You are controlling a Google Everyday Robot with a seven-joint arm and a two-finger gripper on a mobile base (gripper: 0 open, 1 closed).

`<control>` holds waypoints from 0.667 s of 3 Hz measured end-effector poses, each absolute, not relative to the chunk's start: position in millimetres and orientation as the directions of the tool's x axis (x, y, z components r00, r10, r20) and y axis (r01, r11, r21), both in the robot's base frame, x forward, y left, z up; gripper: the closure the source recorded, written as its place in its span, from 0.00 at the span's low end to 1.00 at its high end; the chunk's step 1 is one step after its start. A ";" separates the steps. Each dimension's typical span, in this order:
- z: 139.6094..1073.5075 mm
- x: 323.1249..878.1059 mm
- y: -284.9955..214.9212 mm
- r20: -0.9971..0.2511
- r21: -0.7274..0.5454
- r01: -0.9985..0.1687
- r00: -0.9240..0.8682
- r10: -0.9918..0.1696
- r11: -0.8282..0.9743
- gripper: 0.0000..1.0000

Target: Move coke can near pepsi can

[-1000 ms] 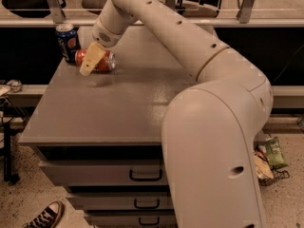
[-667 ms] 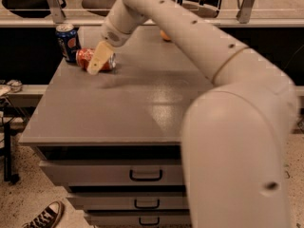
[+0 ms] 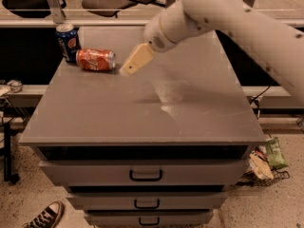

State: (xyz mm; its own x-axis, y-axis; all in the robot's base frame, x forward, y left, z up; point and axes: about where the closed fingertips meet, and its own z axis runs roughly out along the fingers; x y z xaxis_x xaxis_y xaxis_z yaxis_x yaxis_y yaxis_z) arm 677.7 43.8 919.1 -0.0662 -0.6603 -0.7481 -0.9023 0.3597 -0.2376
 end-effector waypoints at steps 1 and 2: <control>922.6 656.8 -14.8 -0.811 -0.230 -0.876 -0.067 -0.581 0.423 0.00; 926.9 649.2 -68.7 -0.821 -0.231 -0.842 -0.100 -0.562 0.487 0.00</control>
Offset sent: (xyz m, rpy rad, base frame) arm -0.0179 -0.0458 0.0027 0.0818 -0.0298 -0.0345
